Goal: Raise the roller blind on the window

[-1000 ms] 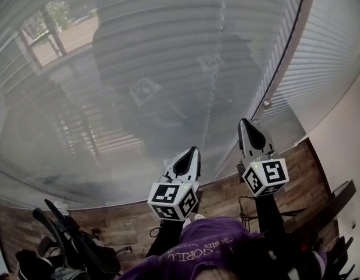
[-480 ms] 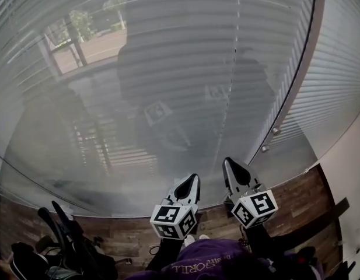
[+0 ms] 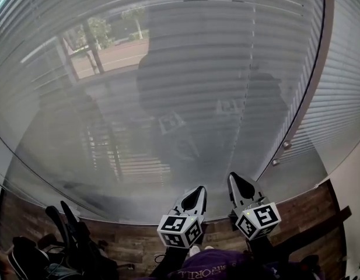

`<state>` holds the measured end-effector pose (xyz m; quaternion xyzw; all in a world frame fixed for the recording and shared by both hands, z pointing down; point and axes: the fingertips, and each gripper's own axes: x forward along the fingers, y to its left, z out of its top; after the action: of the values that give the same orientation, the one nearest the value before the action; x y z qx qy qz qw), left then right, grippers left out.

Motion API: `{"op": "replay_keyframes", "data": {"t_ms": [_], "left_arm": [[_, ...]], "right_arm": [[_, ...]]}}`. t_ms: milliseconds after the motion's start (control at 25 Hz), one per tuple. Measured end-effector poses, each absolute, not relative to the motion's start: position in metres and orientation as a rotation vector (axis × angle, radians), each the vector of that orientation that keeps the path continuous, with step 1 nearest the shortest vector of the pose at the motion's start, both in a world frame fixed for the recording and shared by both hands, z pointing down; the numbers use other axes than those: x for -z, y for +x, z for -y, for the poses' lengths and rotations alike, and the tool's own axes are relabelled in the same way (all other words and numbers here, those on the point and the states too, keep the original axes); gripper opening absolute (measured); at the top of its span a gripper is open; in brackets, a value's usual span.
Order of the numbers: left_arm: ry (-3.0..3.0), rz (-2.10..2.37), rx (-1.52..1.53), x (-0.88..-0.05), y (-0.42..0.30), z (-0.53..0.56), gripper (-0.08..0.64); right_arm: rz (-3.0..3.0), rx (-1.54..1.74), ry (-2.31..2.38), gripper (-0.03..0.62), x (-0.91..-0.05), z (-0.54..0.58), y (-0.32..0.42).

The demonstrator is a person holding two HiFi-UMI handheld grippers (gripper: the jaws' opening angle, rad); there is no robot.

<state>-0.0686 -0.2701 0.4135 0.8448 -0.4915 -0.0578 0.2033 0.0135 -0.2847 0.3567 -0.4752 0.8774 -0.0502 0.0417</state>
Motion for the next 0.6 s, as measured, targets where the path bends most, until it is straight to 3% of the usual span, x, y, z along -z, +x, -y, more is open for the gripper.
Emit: {"op": "replay_keyframes", "data": {"t_ms": [600], "left_arm": [[2.334, 1.39, 0.189, -0.407, -0.077, 0.27, 0.0]], "right_arm": [[-2.708, 0.132, -1.438, -0.005, -0.346, 0.283, 0.005]]}}
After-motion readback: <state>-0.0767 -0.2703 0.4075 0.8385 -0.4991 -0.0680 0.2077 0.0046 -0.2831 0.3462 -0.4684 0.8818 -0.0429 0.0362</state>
